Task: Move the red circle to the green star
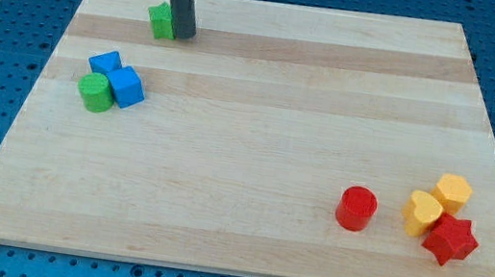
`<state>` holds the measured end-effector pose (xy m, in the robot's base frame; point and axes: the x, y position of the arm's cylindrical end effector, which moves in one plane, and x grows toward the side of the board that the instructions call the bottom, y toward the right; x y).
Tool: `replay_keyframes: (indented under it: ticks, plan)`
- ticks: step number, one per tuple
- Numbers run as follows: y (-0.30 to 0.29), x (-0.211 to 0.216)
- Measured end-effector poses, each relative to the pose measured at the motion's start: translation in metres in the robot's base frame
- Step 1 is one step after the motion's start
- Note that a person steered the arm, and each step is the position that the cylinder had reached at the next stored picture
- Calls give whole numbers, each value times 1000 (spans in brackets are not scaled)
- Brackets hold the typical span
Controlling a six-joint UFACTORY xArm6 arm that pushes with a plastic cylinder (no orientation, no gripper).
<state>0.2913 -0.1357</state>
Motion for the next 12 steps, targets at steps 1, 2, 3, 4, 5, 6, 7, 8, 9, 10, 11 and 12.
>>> replay_keyframes:
  ticks: [1,2,3,4,5,6,7,8,9,10,11,12]
  plan:
    - [-49,-4]
    - [-65,-11]
    - [18,15]
    - [79,53]
    - [80,63]
    - [70,71]
    - [38,82]
    - [6,96]
    - [-2,101]
    - [45,108]
    - [133,119]
    - [221,120]
